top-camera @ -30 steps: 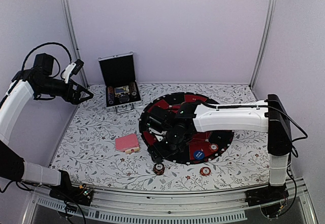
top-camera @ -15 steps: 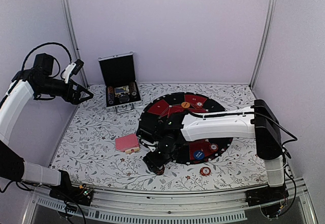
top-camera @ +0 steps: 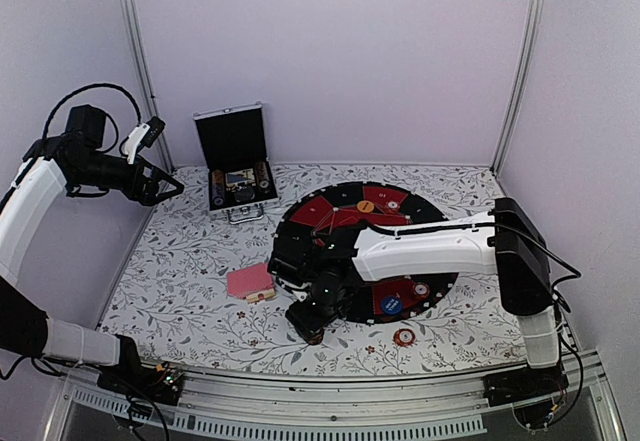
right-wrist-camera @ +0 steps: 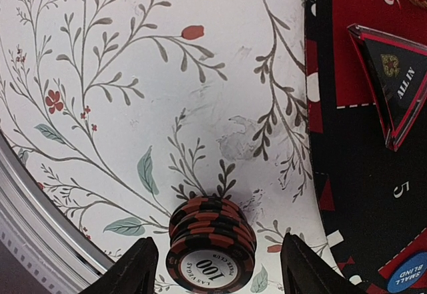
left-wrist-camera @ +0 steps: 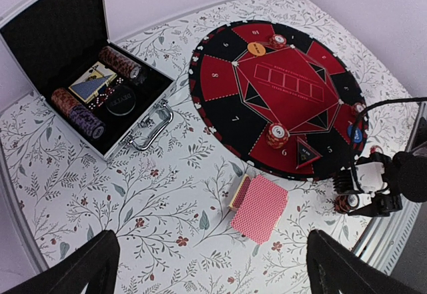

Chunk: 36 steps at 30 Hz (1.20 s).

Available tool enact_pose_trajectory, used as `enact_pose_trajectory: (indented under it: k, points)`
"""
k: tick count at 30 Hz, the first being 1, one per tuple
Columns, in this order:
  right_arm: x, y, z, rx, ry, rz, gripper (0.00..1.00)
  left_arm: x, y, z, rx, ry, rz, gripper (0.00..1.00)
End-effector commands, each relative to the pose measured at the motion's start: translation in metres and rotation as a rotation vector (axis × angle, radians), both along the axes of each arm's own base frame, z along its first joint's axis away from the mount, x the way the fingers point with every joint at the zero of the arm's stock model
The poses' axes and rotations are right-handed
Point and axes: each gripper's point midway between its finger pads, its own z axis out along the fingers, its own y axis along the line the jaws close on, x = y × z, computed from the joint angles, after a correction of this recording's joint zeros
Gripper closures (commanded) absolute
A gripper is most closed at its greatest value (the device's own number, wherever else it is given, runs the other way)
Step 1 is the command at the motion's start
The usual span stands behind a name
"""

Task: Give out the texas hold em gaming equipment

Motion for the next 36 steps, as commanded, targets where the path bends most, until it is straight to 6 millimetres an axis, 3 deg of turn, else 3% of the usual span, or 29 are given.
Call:
enact_pose_trajectory:
  k: [1, 7, 22, 30, 36]
  points:
    - [-0.001, 0.005, -0.004, -0.003, -0.005, 0.014, 0.34, -0.004, 0.001, 0.011, 0.003, -0.024, 0.001, 0.0]
    - [-0.002, 0.004, -0.008, -0.009, 0.003, 0.016, 0.36, -0.003, 0.001, 0.011, 0.002, -0.025, 0.0, 0.0]
    - [-0.001, 0.005, 0.001, 0.004, -0.008, 0.012, 0.6, -0.003, 0.002, 0.011, 0.007, -0.027, 0.002, 0.0]
    - [0.013, 0.006, 0.038, 0.045, -0.06, -0.012, 0.66, -0.003, 0.001, 0.011, 0.006, -0.026, 0.0, 0.0]
    - [0.048, 0.002, 0.069, 0.104, -0.095, -0.074, 0.66, -0.004, 0.001, 0.011, 0.006, -0.026, 0.0, 0.0]
